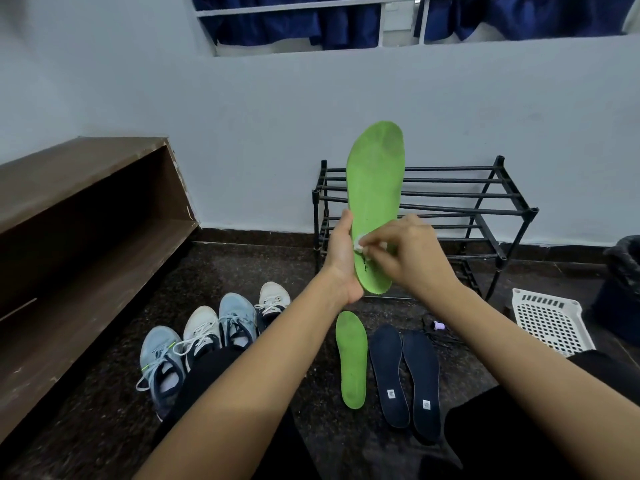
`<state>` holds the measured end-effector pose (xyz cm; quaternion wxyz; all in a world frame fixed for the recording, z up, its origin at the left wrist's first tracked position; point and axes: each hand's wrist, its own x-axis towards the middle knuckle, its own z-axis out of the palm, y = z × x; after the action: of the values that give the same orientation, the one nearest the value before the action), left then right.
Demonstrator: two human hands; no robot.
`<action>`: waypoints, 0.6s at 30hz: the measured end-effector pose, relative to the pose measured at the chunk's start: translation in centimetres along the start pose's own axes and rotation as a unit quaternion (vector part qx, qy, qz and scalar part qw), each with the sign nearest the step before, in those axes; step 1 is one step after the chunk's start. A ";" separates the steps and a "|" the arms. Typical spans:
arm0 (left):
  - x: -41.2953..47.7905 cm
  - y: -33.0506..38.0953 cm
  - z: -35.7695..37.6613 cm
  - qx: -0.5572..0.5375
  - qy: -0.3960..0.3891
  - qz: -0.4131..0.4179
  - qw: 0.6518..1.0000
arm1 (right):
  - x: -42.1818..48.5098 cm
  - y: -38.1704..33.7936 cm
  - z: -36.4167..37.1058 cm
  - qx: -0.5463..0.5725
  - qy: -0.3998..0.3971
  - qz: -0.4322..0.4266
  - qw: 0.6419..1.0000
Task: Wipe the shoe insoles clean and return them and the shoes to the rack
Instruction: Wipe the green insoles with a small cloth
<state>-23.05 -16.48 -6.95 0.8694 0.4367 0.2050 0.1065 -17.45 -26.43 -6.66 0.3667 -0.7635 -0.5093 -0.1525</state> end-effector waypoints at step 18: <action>-0.1 -1.0 0.3 0.002 -0.002 -0.005 1.000 | 0.0 0.5 -0.4 -0.055 0.034 -0.041 0.997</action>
<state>-23.03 -17.33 -7.54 0.8696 0.4375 0.2056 0.1006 -16.92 -26.83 -6.58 0.3351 -0.7554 -0.5179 -0.2209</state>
